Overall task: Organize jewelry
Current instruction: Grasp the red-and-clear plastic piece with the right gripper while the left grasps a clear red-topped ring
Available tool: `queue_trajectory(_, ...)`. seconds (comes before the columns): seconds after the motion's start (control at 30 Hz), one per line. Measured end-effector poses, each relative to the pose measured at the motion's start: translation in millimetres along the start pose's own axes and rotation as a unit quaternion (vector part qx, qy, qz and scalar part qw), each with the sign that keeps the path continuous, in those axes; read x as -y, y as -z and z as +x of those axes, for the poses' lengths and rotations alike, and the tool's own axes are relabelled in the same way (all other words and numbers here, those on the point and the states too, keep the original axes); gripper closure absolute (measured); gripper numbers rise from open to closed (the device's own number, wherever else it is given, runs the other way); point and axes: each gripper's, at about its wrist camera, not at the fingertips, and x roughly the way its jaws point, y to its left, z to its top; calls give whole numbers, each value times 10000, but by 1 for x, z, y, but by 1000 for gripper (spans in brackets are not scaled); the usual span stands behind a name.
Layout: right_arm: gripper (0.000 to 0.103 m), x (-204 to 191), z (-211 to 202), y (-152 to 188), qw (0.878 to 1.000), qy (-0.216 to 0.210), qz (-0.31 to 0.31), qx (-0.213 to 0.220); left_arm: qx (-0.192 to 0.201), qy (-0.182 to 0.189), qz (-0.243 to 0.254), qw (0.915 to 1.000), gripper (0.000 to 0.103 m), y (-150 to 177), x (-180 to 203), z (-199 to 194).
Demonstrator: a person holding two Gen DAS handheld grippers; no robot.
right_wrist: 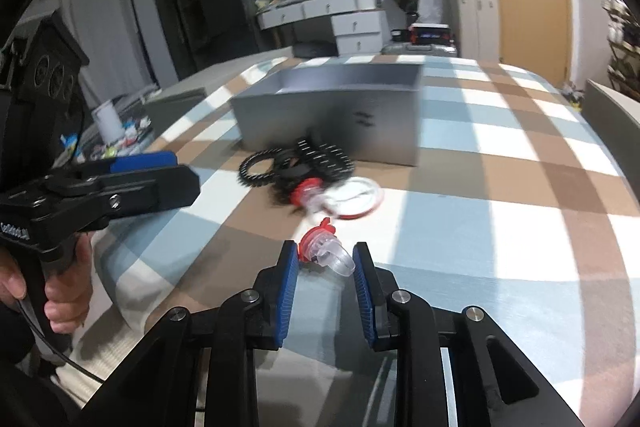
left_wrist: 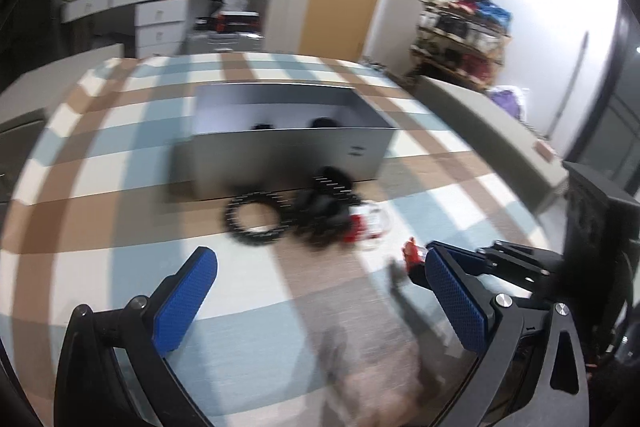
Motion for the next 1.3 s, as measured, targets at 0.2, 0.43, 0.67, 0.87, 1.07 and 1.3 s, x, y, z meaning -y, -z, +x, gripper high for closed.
queue_trajectory(0.2, 76, 41, -24, 4, 9980, 285, 514, 224, -367, 595, 52, 9975, 5, -9, 27, 23)
queue_trajectory(0.43, 76, 57, -37, 2, 9963, 324, 672, 427, -769, 576, -94, 9953, 21, -15, 34, 51)
queue_trajectory(0.67, 76, 53, -44, 0, 9964, 222, 534, 615, -839, 351, -92, 9958, 37, -20, 34, 61)
queue_trajectory(0.87, 76, 52, -47, 2, 9962, 156, 508, 686, -1033, 125, -2, 9946, 60, -18, 34, 70)
queue_trajectory(1.07, 76, 52, -50, 3, 9957, 140, 566, 718, -1082, -159, 142, 9939, 76, -15, 35, 73)
queue_trajectory(1.3, 76, 52, -51, 1, 9957, 170, 538, 739, -1110, -192, 127, 9936, 79, -14, 32, 69)
